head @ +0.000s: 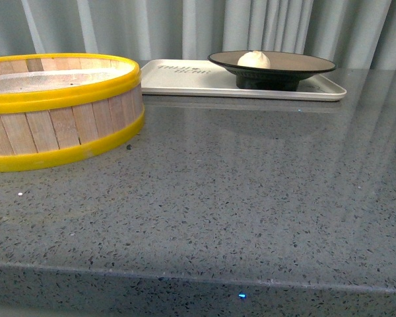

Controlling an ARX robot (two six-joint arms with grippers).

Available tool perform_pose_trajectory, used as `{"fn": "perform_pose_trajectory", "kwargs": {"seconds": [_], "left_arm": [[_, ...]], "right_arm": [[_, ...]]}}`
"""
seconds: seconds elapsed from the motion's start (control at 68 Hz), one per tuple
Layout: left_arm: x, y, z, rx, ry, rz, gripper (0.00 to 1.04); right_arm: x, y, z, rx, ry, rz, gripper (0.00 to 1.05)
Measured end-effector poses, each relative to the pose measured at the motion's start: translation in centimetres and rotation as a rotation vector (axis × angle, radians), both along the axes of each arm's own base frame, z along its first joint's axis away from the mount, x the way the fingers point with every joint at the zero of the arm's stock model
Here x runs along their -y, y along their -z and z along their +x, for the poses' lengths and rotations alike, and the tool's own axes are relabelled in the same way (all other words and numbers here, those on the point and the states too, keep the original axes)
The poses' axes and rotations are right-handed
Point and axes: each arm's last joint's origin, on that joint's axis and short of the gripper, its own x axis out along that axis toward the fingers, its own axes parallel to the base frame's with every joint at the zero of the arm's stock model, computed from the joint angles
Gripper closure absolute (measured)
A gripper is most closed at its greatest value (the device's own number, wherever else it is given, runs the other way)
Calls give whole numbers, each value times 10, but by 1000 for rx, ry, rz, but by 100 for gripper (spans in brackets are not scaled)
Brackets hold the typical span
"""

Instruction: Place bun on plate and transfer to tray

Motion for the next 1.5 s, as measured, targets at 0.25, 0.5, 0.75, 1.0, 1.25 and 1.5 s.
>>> {"fn": "perform_pose_trajectory", "kwargs": {"seconds": [0.25, 0.5, 0.75, 1.0, 1.25, 1.5], "left_arm": [[0, 0, 0, 0, 0, 0, 7], [0, 0, 0, 0, 0, 0, 7], [0, 0, 0, 0, -2, 0, 7], [0, 0, 0, 0, -1, 0, 7], [0, 0, 0, 0, 0, 0, 7], [0, 0, 0, 0, 0, 0, 7]], "right_arm": [[0, 6, -117, -11, 213, -503, 8], [-3, 41, -174, 64, 137, -888, 19], [-29, 82, -206, 227, -158, -1097, 62], [-45, 96, -216, 233, -160, -1127, 103], [-54, 104, -223, 232, -153, -1129, 103], [-64, 109, -227, 241, -163, -1129, 103]]}}
